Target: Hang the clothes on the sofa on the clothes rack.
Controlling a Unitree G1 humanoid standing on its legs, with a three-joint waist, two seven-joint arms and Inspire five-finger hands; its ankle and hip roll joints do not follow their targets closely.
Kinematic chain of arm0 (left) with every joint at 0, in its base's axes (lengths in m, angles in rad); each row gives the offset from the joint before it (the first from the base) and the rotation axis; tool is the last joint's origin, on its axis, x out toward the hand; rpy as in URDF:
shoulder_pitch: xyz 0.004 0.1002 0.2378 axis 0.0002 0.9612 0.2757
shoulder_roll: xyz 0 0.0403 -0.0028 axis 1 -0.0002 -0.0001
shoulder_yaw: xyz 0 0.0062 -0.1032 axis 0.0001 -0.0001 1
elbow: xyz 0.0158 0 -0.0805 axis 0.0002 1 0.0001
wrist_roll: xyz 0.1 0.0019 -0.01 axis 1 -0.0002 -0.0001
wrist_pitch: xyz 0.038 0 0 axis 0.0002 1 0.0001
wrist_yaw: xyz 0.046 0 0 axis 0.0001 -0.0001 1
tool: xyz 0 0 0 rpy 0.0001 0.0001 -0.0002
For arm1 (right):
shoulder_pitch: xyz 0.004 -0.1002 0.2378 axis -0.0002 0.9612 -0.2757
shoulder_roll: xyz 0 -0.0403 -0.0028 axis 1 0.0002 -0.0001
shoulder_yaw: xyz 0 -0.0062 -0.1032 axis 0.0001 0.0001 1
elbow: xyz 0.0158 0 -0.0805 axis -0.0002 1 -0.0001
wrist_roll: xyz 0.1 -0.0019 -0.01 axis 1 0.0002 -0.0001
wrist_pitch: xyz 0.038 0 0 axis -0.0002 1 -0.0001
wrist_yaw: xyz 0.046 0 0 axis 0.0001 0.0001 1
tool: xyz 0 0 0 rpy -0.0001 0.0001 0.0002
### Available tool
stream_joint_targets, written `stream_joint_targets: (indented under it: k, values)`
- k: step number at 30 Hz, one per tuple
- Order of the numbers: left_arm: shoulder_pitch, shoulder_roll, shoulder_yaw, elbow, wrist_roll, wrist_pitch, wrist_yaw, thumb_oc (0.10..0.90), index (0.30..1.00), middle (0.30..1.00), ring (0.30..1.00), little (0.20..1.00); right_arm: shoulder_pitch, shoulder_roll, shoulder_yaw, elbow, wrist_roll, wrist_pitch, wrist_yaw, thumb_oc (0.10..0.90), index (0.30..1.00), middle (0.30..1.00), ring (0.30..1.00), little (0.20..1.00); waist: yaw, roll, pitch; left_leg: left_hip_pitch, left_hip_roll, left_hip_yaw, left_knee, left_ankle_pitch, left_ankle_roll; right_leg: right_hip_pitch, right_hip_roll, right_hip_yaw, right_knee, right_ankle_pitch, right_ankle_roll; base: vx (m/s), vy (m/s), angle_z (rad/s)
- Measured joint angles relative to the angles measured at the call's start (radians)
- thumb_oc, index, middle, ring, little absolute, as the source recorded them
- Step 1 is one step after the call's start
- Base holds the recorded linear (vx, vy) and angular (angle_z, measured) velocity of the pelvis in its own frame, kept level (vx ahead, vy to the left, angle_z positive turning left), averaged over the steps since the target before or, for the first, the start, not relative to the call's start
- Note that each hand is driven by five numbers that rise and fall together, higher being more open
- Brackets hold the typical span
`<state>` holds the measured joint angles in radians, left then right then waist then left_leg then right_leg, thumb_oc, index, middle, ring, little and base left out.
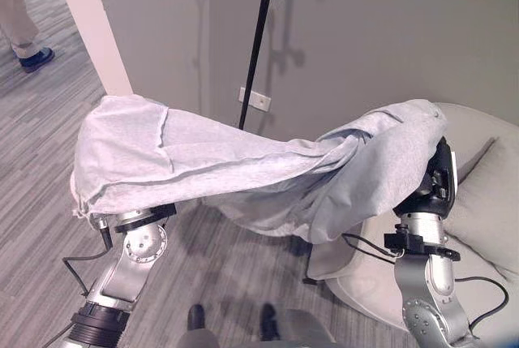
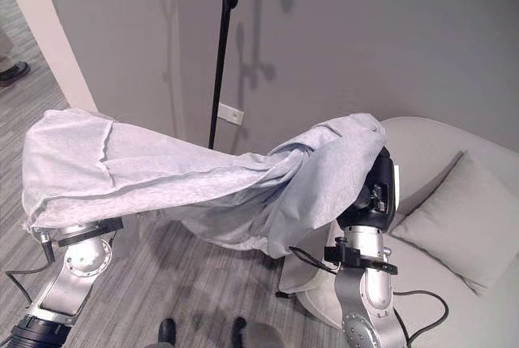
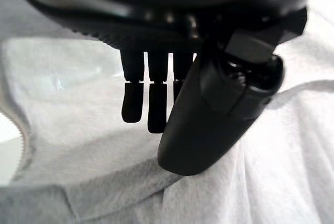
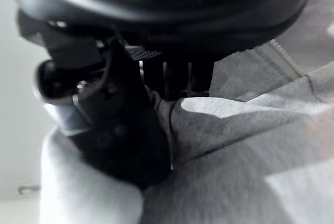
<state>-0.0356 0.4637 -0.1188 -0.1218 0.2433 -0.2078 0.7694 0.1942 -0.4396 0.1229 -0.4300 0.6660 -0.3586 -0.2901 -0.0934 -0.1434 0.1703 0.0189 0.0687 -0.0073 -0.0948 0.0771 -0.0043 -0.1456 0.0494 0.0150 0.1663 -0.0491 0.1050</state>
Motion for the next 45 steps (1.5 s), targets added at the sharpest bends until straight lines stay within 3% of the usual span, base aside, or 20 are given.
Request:
stream_joint_targets:
  k: [1, 3, 5, 12, 16, 19, 21, 25, 28, 29, 31, 32, 33, 36, 38, 39, 40, 41, 43, 45]
  values:
    - [-0.001, -0.015, -0.012, 0.004, 0.0, 0.0, -0.001, 0.4, 0.3, 0.3, 0.3, 0.3, -0.001, -0.002, -0.009, 0.007, -0.011, 0.0, 0.0, 0.4, 0.3, 0.3, 0.3, 0.3, -0.006, 0.005, -0.002, -0.005, -0.01, -0.019, -0.001, -0.005, -0.008, 0.009, 0.002, 0.01, -0.002, 0.018, -0.062, 0.22, -0.03, 0.9]
    - [-0.001, -0.068, -0.065, 0.004, 0.002, -0.003, -0.002, 0.4, 0.3, 0.3, 0.3, 0.3, 0.001, -0.04, -0.03, 0.042, -0.031, 0.002, -0.005, 0.4, 0.3, 0.3, 0.3, 0.3, 0.0, 0.058, -0.016, -0.011, -0.004, -0.029, 0.003, -0.017, -0.015, 0.024, 0.009, -0.012, -0.029, 0.03, -0.077, 0.22, -0.069, 0.49]
    - [-0.001, -0.082, -0.067, 0.003, 0.001, -0.004, -0.012, 0.4, 0.3, 0.3, 0.3, 0.3, 0.011, -0.048, -0.035, 0.044, -0.049, 0.008, -0.013, 0.4, 0.3, 0.3, 0.3, 0.3, -0.002, 0.074, -0.017, -0.002, 0.004, -0.026, 0.018, -0.019, -0.015, 0.055, 0.011, -0.041, -0.048, 0.021, -0.095, 0.19, -0.052, 0.3]
    - [-0.053, -0.059, -0.06, 0.011, 0.039, -0.002, -0.007, 0.4, 0.3, 0.3, 0.3, 0.3, -0.013, -0.05, -0.111, 0.028, -0.15, 0.007, -0.042, 0.4, 0.3, 0.3, 0.3, 0.3, -0.023, 0.089, -0.024, 0.02, 0.01, -0.004, 0.086, -0.059, -0.077, 0.142, 0.018, -0.05, -0.101, 0.018, -0.11, 0.15, -0.029, 0.1]
    - [-0.191, -0.011, -0.009, 0.042, 0.129, 0.01, 0.028, 0.4, 0.3, 0.3, 0.3, 0.3, -0.112, -0.082, -0.116, 0.048, -0.22, 0.008, -0.048, 0.4, 0.3, 0.3, 0.3, 0.3, -0.017, 0.083, -0.022, -0.018, -0.02, 0.005, 0.209, -0.072, -0.094, 0.167, -0.01, -0.046, -0.1, 0.013, -0.112, 0.07, -0.003, 0.04]
    - [-0.363, -0.005, 0.017, 0.134, 0.165, 0.014, 0.098, 0.4, 0.3, 0.3, 0.3, 0.3, -0.223, -0.154, -0.115, 0.122, -0.277, 0.008, -0.073, 0.4, 0.3, 0.3, 0.3, 0.3, 0.0, 0.079, -0.022, -0.052, -0.028, 0.016, 0.309, -0.094, -0.098, 0.214, -0.037, -0.053, -0.133, 0.013, -0.114, 0.15, 0.053, 0.1]
    - [-0.429, 0.018, 0.015, 0.172, 0.193, 0.016, 0.136, 0.4, 0.3, 0.3, 0.3, 0.3, -0.307, -0.181, -0.113, 0.175, -0.308, 0.006, -0.105, 0.4, 0.3, 0.3, 0.3, 0.3, 0.008, 0.085, -0.031, -0.052, -0.034, 0.023, 0.262, -0.104, -0.084, 0.214, -0.036, -0.051, -0.143, 0.011, -0.13, 0.19, 0.074, 0.0]
    - [-0.55, 0.085, -0.042, 0.271, 0.197, 0.014, 0.171, 0.4, 0.3, 0.3, 0.3, 0.3, -0.501, -0.196, -0.076, 0.319, -0.347, 0.005, -0.206, 0.4, 0.3, 0.3, 0.3, 0.3, 0.034, 0.082, -0.039, -0.123, -0.057, -0.08, 0.115, -0.084, -0.083, 0.207, -0.049, 0.03, -0.168, 0.019, -0.143, 0.19, 0.068, -0.2]
    - [-0.595, 0.105, -0.074, 0.35, 0.197, 0.016, 0.156, 0.4, 0.3, 0.3, 0.3, 0.3, -0.587, -0.215, -0.044, 0.387, -0.418, 0.03, -0.26, 0.4, 0.3, 0.3, 0.3, 0.3, 0.037, 0.105, -0.048, -0.155, -0.019, -0.078, 0.041, -0.039, -0.061, 0.241, -0.038, 0.074, -0.2, 0.025, -0.125, 0.29, 0.133, -0.39]
    - [-0.594, 0.11, -0.077, 0.36, 0.195, 0.03, 0.151, 0.4, 0.3, 0.3, 0.3, 0.3, -0.604, -0.234, -0.036, 0.388, -0.464, 0.044, -0.269, 0.4, 0.3, 0.3, 0.3, 0.3, 0.04, 0.131, -0.056, -0.135, -0.002, -0.08, 0.044, -0.02, -0.056, 0.264, -0.027, 0.102, -0.216, 0.014, -0.105, 0.33, 0.142, -0.72]
    - [-0.595, 0.156, -0.083, 0.36, 0.195, 0.046, 0.149, 0.4, 0.3, 0.3, 0.3, 0.3, -0.628, -0.262, -0.012, 0.387, -0.512, 0.05, -0.281, 0.4, 0.3, 0.3, 0.3, 0.3, 0.04, 0.112, -0.06, -0.111, -0.025, -0.041, 0.043, 0.027, -0.043, 0.267, -0.057, 0.146, -0.21, -0.004, -0.072, 0.3, 0.144, -0.72]
    - [-0.605, 0.195, -0.083, 0.362, 0.195, 0.047, 0.147, 0.4, 0.3, 0.3, 0.3, 0.3, -0.666, -0.286, -0.001, 0.394, -0.546, 0.053, -0.282, 0.4, 0.3, 0.3, 0.3, 0.3, 0.033, 0.11, -0.061, -0.107, -0.047, -0.022, 0.046, 0.081, -0.018, 0.271, -0.082, 0.165, -0.203, -0.016, -0.044, 0.29, 0.145, -0.58]
    - [-0.636, 0.224, -0.096, 0.394, 0.196, 0.052, 0.145, 0.4, 0.3, 0.3, 0.3, 0.3, -0.714, -0.304, 0.019, 0.413, -0.572, 0.06, -0.296, 0.4, 0.3, 0.3, 0.3, 0.3, 0.028, 0.098, -0.06, -0.088, -0.078, 0.005, 0.038, 0.073, 0.004, 0.27, -0.119, 0.173, -0.191, -0.032, -0.022, 0.25, 0.147, -0.4]
    - [-0.711, 0.248, -0.115, 0.462, 0.192, 0.066, 0.132, 0.4, 0.3, 0.3, 0.3, 0.3, -0.825, -0.339, 0.073, 0.487, -0.622, 0.081, -0.308, 0.4, 0.3, 0.3, 0.3, 0.3, 0.038, 0.1, -0.056, -0.047, -0.112, 0.053, 0.028, 0.057, 0.043, 0.269, -0.156, 0.158, -0.146, -0.044, -0.002, 0.19, 0.127, -0.41]
    - [-0.784, 0.269, -0.145, 0.509, 0.189, 0.074, 0.116, 0.4, 0.3, 0.3, 0.3, 0.3, -0.892, -0.36, 0.098, 0.555, -0.668, 0.113, -0.31, 0.4, 0.3, 0.3, 0.3, 0.3, 0.047, 0.102, -0.052, -0.011, -0.126, 0.064, 0.022, 0.043, 0.058, 0.24, -0.166, 0.128, -0.033, -0.071, 0.044, 0.16, 0.139, -0.16]
    - [-0.834, 0.282, -0.175, 0.529, 0.184, 0.079, 0.115, 0.4, 0.3, 0.3, 0.3, 0.3, -0.927, -0.383, 0.108, 0.599, -0.699, 0.128, -0.321, 0.4, 0.3, 0.3, 0.3, 0.3, 0.052, 0.109, -0.039, 0.01, -0.124, 0.066, 0.016, 0.034, 0.066, 0.197, -0.167, 0.11, 0.092, -0.101, 0.081, 0.11, 0.094, 0.08]
    - [-0.864, 0.288, -0.193, 0.541, 0.18, 0.079, 0.112, 0.4, 0.3, 0.3, 0.3, 0.3, -0.942, -0.397, 0.11, 0.619, -0.703, 0.136, -0.325, 0.4, 0.3, 0.3, 0.3, 0.3, 0.052, 0.11, -0.03, 0.028, -0.127, 0.062, 0.012, 0.03, 0.072, 0.169, -0.167, 0.089, 0.164, -0.107, 0.094, 0.2, 0.166, 0.05]
    - [-0.882, 0.304, -0.205, 0.541, 0.181, 0.075, 0.115, 0.4, 0.3, 0.3, 0.3, 0.3, -0.972, -0.397, 0.11, 0.652, -0.703, 0.152, -0.334, 0.4, 0.3, 0.3, 0.3, 0.3, 0.055, 0.114, -0.024, 0.056, -0.128, 0.067, 0.008, 0.018, 0.086, 0.127, -0.173, 0.054, 0.3, -0.112, 0.096, 0.1, 0.069, 0.04]
    - [-0.899, 0.31, -0.211, 0.541, 0.181, 0.067, 0.118, 0.4, 0.3, 0.3, 0.3, 0.3, -0.996, -0.402, 0.107, 0.677, -0.703, 0.157, -0.369, 0.4, 0.3, 0.3, 0.3, 0.3, 0.057, 0.124, -0.008, 0.096, -0.134, 0.063, 0.007, -0.009, 0.104, 0.078, -0.192, 0.001, 0.433, -0.112, 0.092, 0.19, 0.04, -0.04]
    - [-0.911, 0.306, -0.198, 0.516, 0.172, 0.072, 0.123, 0.4, 0.3, 0.3, 0.3, 0.3, -1.001, -0.431, 0.1, 0.675, -0.703, 0.16, -0.402, 0.4, 0.3, 0.3, 0.3, 0.3, 0.043, 0.133, -0.001, 0.116, -0.141, 0.046, 0.008, -0.035, 0.1, 0.013, -0.194, -0.027, 0.468, -0.142, 0.045, 0.23, -0.049, 0.12]
